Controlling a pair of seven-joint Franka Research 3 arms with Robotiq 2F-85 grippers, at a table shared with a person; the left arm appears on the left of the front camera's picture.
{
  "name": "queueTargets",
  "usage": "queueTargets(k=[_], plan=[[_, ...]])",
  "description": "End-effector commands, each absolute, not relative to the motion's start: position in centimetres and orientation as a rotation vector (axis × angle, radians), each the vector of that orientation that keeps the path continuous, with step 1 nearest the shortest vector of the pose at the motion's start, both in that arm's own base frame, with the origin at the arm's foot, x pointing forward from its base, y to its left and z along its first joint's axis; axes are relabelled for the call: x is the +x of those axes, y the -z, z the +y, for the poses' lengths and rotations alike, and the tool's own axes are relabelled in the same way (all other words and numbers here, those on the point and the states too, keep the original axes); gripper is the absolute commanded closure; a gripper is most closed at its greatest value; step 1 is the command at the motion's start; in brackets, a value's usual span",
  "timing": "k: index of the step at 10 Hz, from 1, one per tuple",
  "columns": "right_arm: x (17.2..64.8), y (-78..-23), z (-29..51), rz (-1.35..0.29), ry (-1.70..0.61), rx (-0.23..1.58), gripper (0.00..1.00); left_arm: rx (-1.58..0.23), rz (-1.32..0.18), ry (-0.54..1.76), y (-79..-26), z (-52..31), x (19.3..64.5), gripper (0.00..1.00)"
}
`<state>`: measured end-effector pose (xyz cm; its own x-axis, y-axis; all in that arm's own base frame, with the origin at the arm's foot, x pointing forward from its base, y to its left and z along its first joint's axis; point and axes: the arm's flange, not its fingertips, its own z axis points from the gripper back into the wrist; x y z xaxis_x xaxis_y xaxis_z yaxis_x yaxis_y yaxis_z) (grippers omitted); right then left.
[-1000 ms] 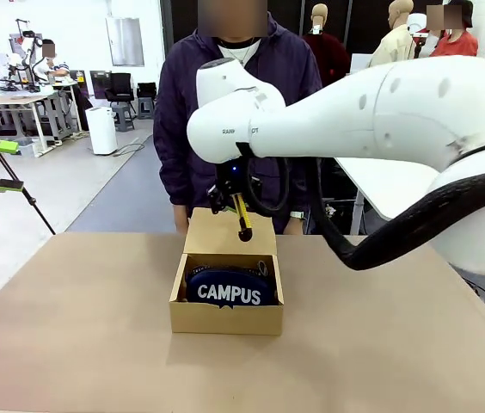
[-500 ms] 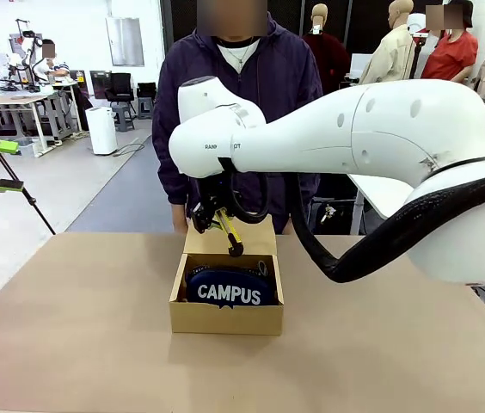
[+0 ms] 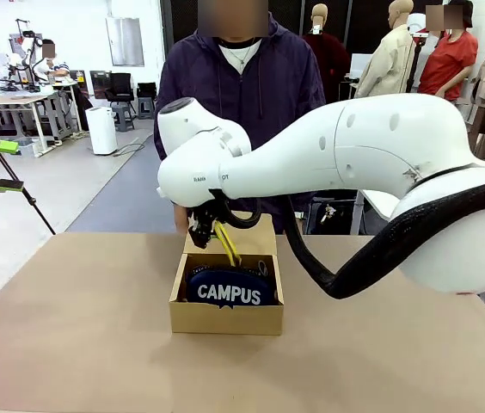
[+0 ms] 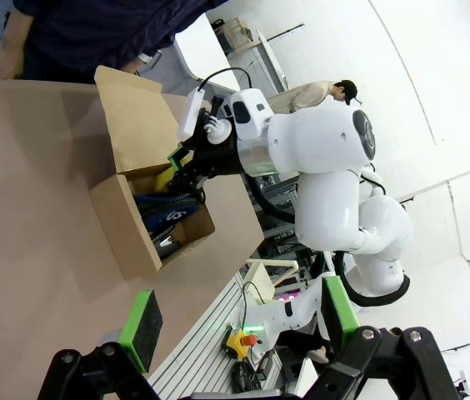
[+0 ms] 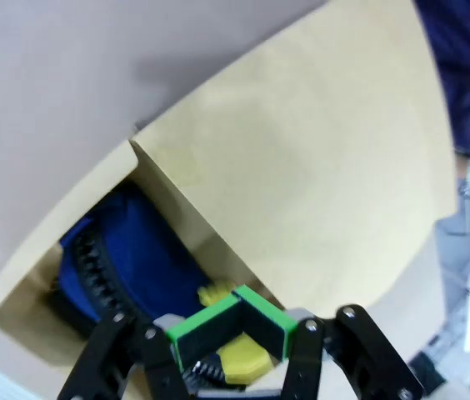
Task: Pack the items into the box.
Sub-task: Pick up the item indicated by the person and place it inside the Mailer Box.
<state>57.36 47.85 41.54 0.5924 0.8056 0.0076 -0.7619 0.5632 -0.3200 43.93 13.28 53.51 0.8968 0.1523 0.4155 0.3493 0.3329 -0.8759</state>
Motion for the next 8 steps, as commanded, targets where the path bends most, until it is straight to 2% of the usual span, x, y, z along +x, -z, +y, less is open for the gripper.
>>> queueTargets(k=[1, 3, 4, 5, 8], plan=[[57.03, -41.22, 47.58, -0.198, -1.002, -0.330, 1.00, -1.234, -0.460, 0.129, -53.77, 13.21, 43.78, 0.00], [56.87, -40.94, 47.37, -0.177, -1.018, -0.314, 1.00, -1.234, -0.460, 0.129, -53.77, 13.21, 43.78, 0.00], [56.88, -40.86, 47.19, -0.173, -1.019, -0.295, 0.40, -1.234, -0.460, 0.129, -53.77, 13.21, 43.78, 0.00], [56.91, -40.89, 47.11, -0.173, -1.015, -0.284, 0.00, -1.234, -0.460, 0.129, -53.77, 13.21, 43.78, 0.00], [56.95, -40.84, 46.87, -0.169, -1.014, -0.269, 0.00, -1.234, -0.460, 0.129, -53.77, 13.21, 43.78, 0.00]])
